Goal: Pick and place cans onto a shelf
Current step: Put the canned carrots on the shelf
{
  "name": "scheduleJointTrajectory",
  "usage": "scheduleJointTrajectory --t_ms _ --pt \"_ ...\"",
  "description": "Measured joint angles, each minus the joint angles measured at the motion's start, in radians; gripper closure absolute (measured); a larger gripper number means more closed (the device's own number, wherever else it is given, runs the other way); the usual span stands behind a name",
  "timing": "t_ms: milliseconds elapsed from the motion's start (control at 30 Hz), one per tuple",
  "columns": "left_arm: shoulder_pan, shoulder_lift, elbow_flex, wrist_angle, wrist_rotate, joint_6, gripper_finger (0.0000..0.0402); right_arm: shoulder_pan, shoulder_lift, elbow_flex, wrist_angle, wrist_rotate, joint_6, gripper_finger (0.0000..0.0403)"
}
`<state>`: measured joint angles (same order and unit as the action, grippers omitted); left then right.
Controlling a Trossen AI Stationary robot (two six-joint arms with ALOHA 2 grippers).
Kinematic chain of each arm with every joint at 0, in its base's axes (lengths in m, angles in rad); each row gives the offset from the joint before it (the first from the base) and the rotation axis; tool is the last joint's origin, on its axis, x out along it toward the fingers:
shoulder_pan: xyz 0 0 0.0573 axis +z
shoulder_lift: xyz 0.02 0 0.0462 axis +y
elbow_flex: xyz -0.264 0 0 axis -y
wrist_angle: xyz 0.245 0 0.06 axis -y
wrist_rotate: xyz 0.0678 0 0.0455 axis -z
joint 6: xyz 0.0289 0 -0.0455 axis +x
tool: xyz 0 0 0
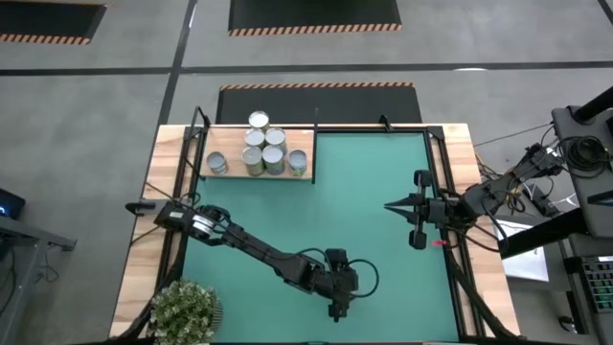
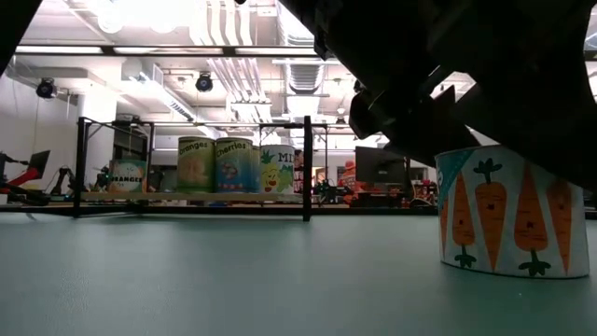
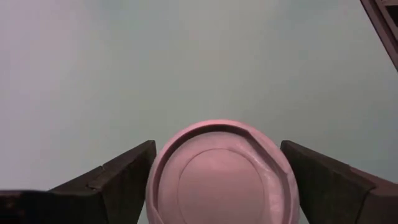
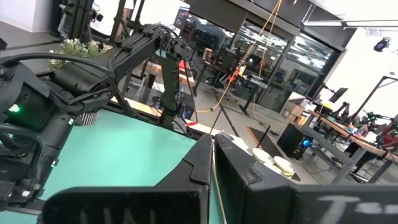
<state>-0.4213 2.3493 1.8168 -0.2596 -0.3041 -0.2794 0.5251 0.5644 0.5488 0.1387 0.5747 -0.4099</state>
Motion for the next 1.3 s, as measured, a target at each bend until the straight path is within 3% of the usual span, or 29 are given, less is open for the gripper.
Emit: scheduleJointTrajectory --t_ms 333,900,1300 --pt "0.0 0.0 0.0 -0.002 0.003 -0.018 0.0128 0.0 0.0 0.0 -0.001 0.0 0.0 0.0394" --pt "-0.004 -0.037 0.002 -0.043 -0.025 0.007 0.0122 0.0 0.0 0.0 -0.008 0.001 0.002 0.0394" --pt "-0.013 -0.182 0.003 -0.215 -0.056 0.078 0.0122 0.0 0.0 0.0 -0.013 0.002 0.006 0.0394"
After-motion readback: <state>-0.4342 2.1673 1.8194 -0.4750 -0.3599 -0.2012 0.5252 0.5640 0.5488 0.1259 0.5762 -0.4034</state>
